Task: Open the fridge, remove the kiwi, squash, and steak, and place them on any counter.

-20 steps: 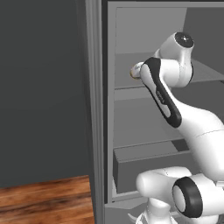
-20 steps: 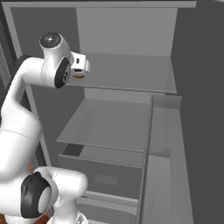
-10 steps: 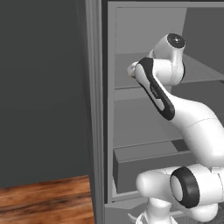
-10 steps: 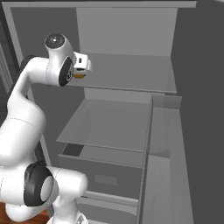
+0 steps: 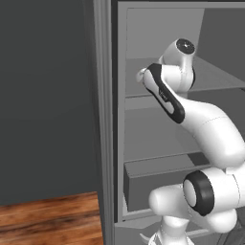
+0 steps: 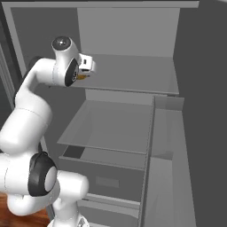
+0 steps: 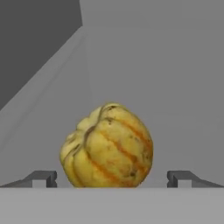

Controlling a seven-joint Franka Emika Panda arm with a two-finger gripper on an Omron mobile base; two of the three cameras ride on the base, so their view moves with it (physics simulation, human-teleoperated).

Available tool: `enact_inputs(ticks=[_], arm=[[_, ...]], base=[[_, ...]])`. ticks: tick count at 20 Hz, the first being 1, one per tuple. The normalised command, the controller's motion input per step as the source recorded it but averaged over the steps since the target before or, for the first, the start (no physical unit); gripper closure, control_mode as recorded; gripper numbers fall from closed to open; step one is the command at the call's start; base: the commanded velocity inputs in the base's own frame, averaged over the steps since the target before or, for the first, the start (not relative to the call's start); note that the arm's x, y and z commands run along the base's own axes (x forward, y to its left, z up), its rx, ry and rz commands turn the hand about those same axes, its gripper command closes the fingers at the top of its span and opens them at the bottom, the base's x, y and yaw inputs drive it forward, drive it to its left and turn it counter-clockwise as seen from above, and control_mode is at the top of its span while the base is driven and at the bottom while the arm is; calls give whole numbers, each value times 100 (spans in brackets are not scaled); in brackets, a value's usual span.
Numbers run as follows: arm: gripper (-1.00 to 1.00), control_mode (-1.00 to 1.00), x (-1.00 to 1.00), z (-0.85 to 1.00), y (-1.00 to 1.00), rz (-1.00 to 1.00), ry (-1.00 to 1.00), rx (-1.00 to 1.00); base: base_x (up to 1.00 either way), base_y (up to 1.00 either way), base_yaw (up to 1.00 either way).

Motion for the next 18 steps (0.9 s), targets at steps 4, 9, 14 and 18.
enact_inputs(ticks=[4,9,14,18], arm=[[-100,-100,28,-12,0,0,0,0],[-100,-100,7,-17,1,0,0,0],[100,-100,0,-27,0,0,1,0],[100,-100,9,-16,0,0,7,0]], base=[[0,0,0],[0,0,0],[0,0,0],[0,0,0]])
